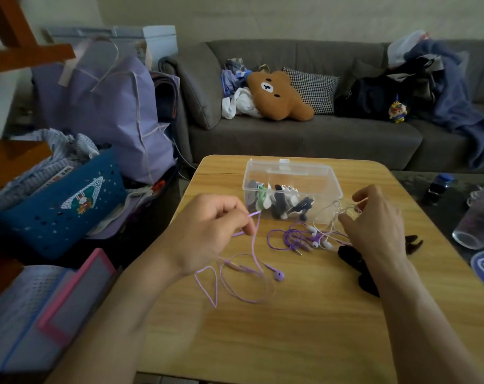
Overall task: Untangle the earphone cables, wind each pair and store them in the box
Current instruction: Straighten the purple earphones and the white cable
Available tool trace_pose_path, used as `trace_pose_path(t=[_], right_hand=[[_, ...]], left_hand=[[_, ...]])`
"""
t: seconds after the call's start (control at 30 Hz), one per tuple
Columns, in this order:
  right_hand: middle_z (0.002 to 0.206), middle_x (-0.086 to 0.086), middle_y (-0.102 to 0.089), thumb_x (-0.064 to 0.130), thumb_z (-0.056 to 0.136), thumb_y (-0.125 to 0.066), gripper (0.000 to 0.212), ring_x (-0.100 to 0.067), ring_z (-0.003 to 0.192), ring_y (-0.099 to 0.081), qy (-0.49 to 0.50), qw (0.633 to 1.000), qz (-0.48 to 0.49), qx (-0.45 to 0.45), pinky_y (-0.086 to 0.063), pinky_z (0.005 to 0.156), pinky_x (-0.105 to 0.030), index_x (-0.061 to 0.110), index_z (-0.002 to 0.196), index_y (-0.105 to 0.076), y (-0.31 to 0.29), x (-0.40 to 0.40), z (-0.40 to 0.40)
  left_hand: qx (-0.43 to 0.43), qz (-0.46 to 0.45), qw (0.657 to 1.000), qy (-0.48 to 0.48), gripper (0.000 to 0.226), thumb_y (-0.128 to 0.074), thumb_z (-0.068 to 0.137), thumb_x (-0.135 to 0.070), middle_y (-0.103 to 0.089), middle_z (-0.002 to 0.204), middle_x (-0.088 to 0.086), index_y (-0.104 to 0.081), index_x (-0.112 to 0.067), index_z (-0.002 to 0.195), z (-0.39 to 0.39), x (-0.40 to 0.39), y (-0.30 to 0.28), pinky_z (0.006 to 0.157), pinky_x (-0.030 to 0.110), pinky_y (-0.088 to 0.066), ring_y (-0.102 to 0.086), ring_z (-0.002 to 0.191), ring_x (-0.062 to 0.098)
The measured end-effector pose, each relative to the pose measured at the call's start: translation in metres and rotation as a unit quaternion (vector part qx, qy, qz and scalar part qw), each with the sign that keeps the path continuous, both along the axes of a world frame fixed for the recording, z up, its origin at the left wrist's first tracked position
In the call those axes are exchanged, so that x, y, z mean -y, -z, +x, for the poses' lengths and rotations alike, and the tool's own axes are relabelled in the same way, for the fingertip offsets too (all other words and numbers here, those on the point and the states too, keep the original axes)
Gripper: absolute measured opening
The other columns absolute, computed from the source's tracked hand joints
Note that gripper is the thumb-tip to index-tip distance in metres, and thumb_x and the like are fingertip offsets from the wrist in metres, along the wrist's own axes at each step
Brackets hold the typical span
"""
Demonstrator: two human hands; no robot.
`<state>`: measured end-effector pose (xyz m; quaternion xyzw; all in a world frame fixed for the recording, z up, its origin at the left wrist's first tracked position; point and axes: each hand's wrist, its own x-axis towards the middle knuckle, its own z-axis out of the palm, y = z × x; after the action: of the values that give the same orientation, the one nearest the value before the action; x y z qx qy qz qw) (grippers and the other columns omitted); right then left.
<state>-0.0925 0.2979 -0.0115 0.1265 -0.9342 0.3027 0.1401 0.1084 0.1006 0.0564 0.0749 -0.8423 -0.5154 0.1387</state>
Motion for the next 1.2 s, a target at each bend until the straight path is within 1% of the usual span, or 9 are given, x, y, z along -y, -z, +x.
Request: trace_pose_path(t=[0.27, 0.4, 0.53, 0.63, 0.77, 0.9, 1.0, 1.1, 1.2], right_hand=[[0.107, -0.007, -0.074, 0.004, 0.089, -0.065, 0.022, -0.015, 0.077, -0.056, -0.090, 0.990, 0.083, 0.066, -0.042, 0.072, -0.023, 0.014, 0.103, -0.079, 0.011, -0.002, -0.019], [0.132, 0.000, -0.064, 0.007, 0.094, -0.055, 0.033, -0.022, 0.111, -0.059, -0.162, 0.951, 0.166, 0.206, -0.048, 0.096, -0.033, 0.023, 0.115, -0.074, -0.006, -0.011, -0.018], [0.148, 0.000, -0.050, -0.003, 0.090, -0.047, 0.043, -0.022, 0.137, -0.041, -0.111, 0.972, 0.197, 0.063, -0.033, 0.109, -0.031, 0.014, 0.123, -0.069, -0.029, -0.015, 0.007], [0.136, 0.009, -0.058, -0.001, 0.093, -0.052, 0.035, -0.005, 0.125, -0.050, -0.216, 0.976, 0.004, -0.038, -0.039, 0.100, -0.019, 0.017, 0.116, -0.071, -0.041, -0.005, 0.048], [0.092, 0.008, -0.073, 0.041, 0.094, -0.059, 0.024, -0.008, 0.079, -0.071, -0.426, 0.872, -0.119, 0.211, -0.057, 0.075, -0.027, 0.025, 0.108, -0.069, -0.043, 0.007, 0.084], [0.054, 0.013, -0.058, 0.029, 0.093, -0.066, 0.016, 0.001, 0.047, -0.048, -0.360, 0.906, -0.139, 0.174, -0.037, 0.050, -0.013, 0.016, 0.091, -0.076, -0.040, 0.004, 0.074], [0.048, 0.009, -0.046, 0.034, 0.091, -0.064, 0.022, -0.006, 0.045, -0.036, -0.291, 0.907, -0.260, 0.158, -0.029, 0.045, -0.018, 0.017, 0.083, -0.077, -0.043, -0.009, 0.061], [0.056, 0.005, -0.043, 0.033, 0.100, -0.054, 0.029, -0.010, 0.048, -0.034, -0.196, 0.880, -0.403, 0.157, -0.029, 0.043, -0.021, 0.015, 0.084, -0.070, -0.047, -0.024, 0.048], [0.057, 0.003, -0.047, 0.030, 0.102, -0.051, 0.032, -0.009, 0.047, -0.036, -0.175, 0.874, -0.407, 0.198, -0.030, 0.042, -0.019, 0.009, 0.083, -0.065, -0.052, -0.033, 0.044]], left_hand=[[0.066, -0.067, 0.995, 0.016, 0.025, -0.051, 0.099, -0.022, -0.050, 0.050, -0.004, -0.068, -0.024, 0.080, -0.019, -0.014, 0.012, 0.054, 0.049, -0.045, -0.044, 0.050, 0.017], [0.061, -0.119, 0.991, 0.009, 0.023, -0.046, 0.103, -0.022, -0.059, 0.058, -0.007, -0.066, -0.029, 0.095, -0.024, -0.015, 0.018, 0.061, 0.032, -0.051, -0.050, 0.051, 0.004], [0.077, -0.196, 0.977, 0.019, 0.036, -0.042, 0.101, -0.011, -0.063, 0.073, -0.010, -0.068, -0.035, 0.098, -0.027, -0.022, 0.024, 0.054, 0.018, -0.040, -0.053, 0.059, 0.000], [0.071, -0.230, 0.970, 0.024, 0.040, -0.043, 0.096, -0.005, -0.062, 0.077, -0.015, -0.073, -0.030, 0.093, -0.029, -0.031, 0.024, 0.066, 0.028, -0.048, -0.057, 0.072, 0.001], [0.027, -0.214, 0.976, 0.019, 0.031, -0.047, 0.095, -0.007, -0.066, 0.083, -0.010, -0.068, -0.031, 0.095, -0.030, -0.037, 0.026, 0.070, 0.038, -0.053, -0.063, 0.079, 0.011], [0.021, -0.192, 0.981, 0.000, 0.013, -0.057, 0.096, -0.034, -0.067, 0.083, -0.010, -0.054, -0.037, 0.108, -0.030, -0.036, 0.028, 0.059, 0.032, -0.048, -0.057, 0.061, 0.004], [0.111, -0.197, 0.974, 0.022, 0.029, -0.073, 0.080, -0.054, -0.066, 0.075, -0.011, -0.062, -0.035, 0.098, -0.025, -0.020, 0.026, 0.058, 0.024, -0.043, -0.052, 0.056, -0.001], [0.160, -0.208, 0.965, 0.027, 0.017, -0.076, 0.080, -0.045, -0.065, 0.065, -0.006, -0.071, -0.029, 0.084, -0.021, 0.003, 0.027, 0.058, 0.026, -0.042, -0.051, 0.054, 0.001], [0.107, -0.205, 0.971, -0.063, 0.017, -0.060, 0.095, -0.038, -0.066, 0.071, -0.007, -0.070, -0.028, 0.085, -0.023, 0.019, 0.033, 0.064, 0.032, -0.050, -0.062, 0.067, 0.008]])
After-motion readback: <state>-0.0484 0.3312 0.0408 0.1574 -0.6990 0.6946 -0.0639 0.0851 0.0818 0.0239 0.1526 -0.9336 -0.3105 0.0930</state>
